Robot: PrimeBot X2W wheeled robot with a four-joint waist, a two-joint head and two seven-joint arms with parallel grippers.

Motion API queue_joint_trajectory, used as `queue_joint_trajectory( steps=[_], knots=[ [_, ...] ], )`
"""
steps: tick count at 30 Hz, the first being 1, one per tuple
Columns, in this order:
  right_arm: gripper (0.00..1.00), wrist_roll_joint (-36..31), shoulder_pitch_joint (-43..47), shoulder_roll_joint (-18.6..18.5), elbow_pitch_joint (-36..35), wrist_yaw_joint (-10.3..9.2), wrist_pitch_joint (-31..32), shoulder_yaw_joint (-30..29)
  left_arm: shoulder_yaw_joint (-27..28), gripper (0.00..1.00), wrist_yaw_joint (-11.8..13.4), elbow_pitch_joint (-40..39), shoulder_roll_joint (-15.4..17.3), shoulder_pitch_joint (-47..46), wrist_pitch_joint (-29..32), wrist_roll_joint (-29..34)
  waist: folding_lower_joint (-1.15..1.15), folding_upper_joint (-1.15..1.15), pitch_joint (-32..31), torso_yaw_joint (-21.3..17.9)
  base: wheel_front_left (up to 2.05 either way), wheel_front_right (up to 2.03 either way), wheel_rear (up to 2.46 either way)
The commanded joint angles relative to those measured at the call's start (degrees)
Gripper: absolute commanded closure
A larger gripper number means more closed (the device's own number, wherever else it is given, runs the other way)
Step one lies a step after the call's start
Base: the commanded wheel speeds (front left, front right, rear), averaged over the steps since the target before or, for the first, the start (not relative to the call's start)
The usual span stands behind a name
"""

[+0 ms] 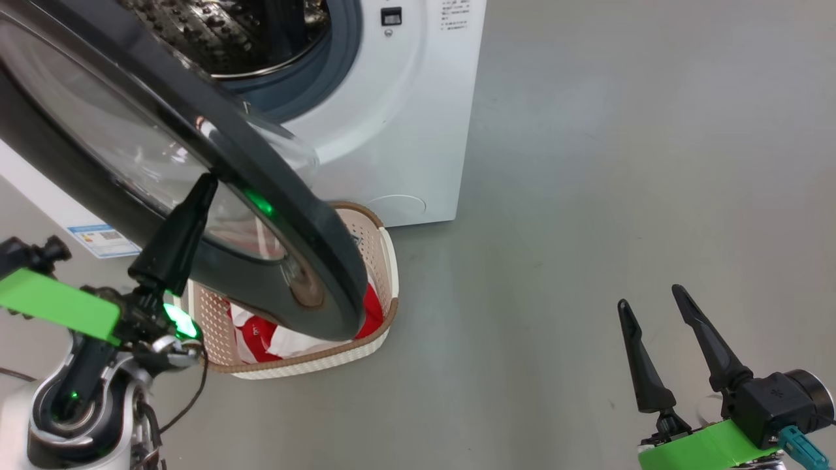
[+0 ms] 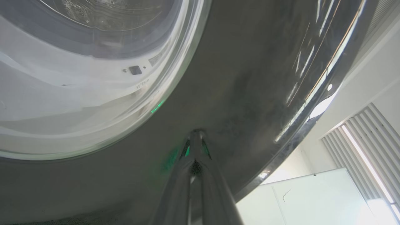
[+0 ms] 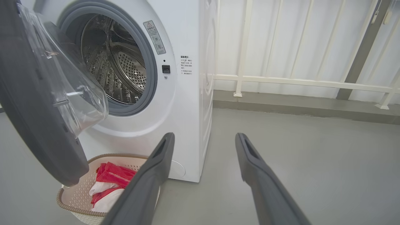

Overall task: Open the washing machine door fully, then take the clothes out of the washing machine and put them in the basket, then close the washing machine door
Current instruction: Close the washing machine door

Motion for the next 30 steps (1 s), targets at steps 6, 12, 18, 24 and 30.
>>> queue_joint_trajectory(
  steps=[6,12,18,24,30],
  knots=[
    [0.0,0.99,-2.33,-0.77,-1.48,0.35,-0.38,1.06,0.29,1.0,-1.27,0.69,0.81,-4.5,-0.58,-0.33,0.0,0.0,1.31,-1.2,0.0,0.0,0.0],
    [0.0,1.23,-3.1,-0.77,-1.23,0.35,-0.38,1.23,-0.67,1.0,-2.19,2.86,0.83,-7.8,-0.71,0.31,0.0,0.0,2.33,-2.77,0.0,0.0,0.0],
    [0.0,1.6,-3.33,-0.77,-0.95,0.35,-0.38,1.44,-0.39,1.0,-3.15,5.52,1.03,-10.1,-2.31,1.6,0.0,0.0,2.75,-4.74,0.0,0.0,0.0],
    [0.0,1.74,-3.27,-0.77,-0.89,0.35,-0.38,1.44,0.55,1.0,-3.81,8.29,1.13,-12.12,-4.54,2.52,0.0,0.0,3.04,-6.33,0.0,0.0,0.0],
    [0.0,1.77,-3.29,-0.77,-0.8,0.35,-0.38,1.52,1.43,1.0,-4.71,11.16,1.26,-14.49,-6.29,2.99,0.0,0.0,3.5,-7.8,0.0,0.0,0.0]
  ],
)
